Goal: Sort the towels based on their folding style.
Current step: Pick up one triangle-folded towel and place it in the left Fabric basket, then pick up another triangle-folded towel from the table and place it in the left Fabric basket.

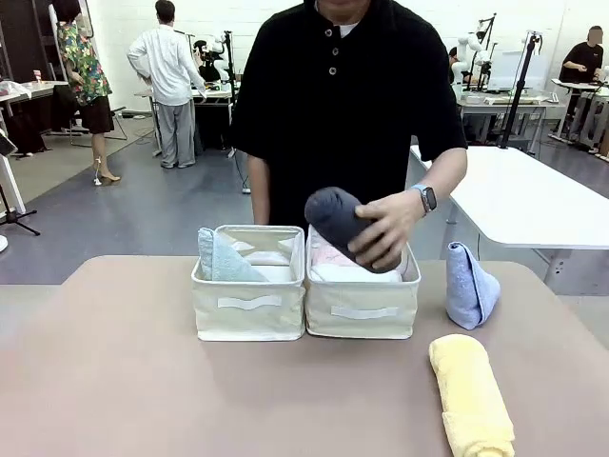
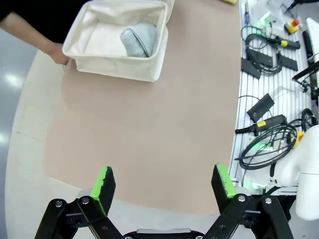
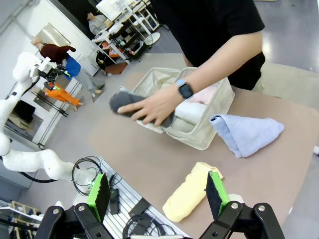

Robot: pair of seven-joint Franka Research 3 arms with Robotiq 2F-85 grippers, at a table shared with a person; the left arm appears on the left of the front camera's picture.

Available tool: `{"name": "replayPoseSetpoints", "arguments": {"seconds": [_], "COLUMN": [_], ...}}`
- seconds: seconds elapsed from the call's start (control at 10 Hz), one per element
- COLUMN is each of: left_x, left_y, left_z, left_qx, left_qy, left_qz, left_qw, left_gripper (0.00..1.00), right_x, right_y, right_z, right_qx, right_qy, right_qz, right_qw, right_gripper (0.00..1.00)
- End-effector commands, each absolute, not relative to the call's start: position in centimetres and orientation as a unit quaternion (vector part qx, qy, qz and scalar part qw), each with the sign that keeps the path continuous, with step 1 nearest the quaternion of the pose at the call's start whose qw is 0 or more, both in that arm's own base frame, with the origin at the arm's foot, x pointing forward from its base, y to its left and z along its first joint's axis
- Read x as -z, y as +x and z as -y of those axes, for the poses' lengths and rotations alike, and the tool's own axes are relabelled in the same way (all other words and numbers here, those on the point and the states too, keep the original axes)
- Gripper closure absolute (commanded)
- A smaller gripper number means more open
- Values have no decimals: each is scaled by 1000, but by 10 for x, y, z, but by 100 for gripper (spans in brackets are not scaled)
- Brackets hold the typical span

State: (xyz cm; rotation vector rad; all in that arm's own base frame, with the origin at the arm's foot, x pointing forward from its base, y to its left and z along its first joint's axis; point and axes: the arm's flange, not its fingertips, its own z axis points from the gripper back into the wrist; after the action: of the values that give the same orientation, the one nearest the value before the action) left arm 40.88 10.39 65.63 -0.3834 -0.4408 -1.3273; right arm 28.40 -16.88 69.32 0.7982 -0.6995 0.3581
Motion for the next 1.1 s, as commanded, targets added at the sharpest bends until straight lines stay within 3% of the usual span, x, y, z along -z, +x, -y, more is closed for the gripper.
{"name": "replayPoseSetpoints", "arguments": {"seconds": [0.0, 0.6, 0.8, 1.0], "left_x": [-675, -675, -666, -651], "left_y": [398, 399, 407, 405], "left_z": [-105, -104, -141, -190], "left_qx": [615, 611, 586, 561], "left_qy": [-164, -162, -315, -397], "left_qz": [213, 214, 267, 330], "left_qw": [742, 745, 697, 647], "left_gripper": [0, 0, 0, 0], "right_x": [-694, -694, -694, -694], "right_y": [286, 286, 286, 286], "right_z": [168, 168, 168, 168], "right_qx": [-175, -175, -175, -175], "right_qy": [390, 390, 390, 390], "right_qz": [340, 340, 340, 340], "right_qw": [838, 838, 838, 838], "right_gripper": [0, 0, 0, 0]}}
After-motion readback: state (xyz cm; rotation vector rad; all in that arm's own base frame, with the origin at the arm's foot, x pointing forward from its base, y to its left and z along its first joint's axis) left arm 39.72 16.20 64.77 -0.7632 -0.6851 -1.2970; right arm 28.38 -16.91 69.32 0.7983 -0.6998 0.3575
